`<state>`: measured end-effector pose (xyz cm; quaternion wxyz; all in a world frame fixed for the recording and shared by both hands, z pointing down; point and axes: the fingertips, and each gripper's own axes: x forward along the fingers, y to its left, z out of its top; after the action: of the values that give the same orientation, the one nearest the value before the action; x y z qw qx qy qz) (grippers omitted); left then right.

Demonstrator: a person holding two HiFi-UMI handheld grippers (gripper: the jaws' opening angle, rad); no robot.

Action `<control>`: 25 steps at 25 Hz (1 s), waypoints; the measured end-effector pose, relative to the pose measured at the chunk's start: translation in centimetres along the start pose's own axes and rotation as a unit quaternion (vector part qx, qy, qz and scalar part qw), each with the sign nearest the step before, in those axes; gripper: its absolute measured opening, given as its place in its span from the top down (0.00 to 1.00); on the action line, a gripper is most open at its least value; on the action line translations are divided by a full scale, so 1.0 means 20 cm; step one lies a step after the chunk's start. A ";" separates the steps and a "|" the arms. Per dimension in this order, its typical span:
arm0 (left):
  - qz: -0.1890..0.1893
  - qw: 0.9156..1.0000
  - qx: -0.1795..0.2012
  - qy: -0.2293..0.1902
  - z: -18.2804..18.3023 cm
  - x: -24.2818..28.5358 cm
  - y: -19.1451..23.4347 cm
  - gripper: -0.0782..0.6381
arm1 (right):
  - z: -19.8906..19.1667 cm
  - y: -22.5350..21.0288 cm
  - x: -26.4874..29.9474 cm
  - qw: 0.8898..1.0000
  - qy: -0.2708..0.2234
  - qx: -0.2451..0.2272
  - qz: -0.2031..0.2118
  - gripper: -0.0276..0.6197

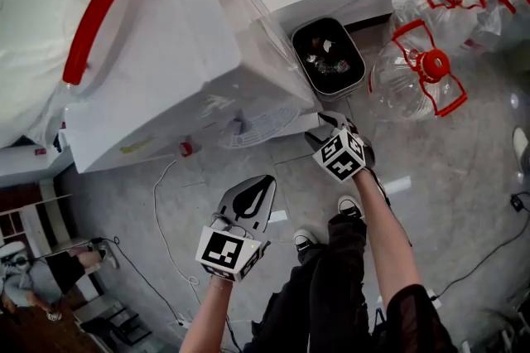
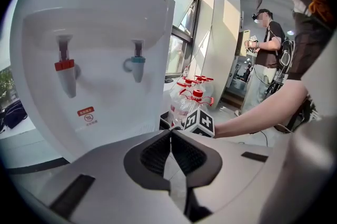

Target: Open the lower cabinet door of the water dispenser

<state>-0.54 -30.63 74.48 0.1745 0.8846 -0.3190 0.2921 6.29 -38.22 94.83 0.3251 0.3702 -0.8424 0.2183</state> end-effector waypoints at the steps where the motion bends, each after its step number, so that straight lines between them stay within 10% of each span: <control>1: -0.001 1.000 0.000 0.001 0.00 -0.01 -0.01 0.86 | -0.03 0.02 -0.02 1.000 0.003 0.003 0.002 0.59; 25: 0.060 0.997 -0.038 0.011 -0.50 -0.76 -0.07 0.86 | -0.44 1.26 -0.20 0.987 0.083 -0.026 0.136 0.74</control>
<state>-13.21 -17.55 72.44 0.1942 0.8533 -0.3801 0.2996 -7.57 -15.01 94.96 0.3707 0.2240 -0.8605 0.2681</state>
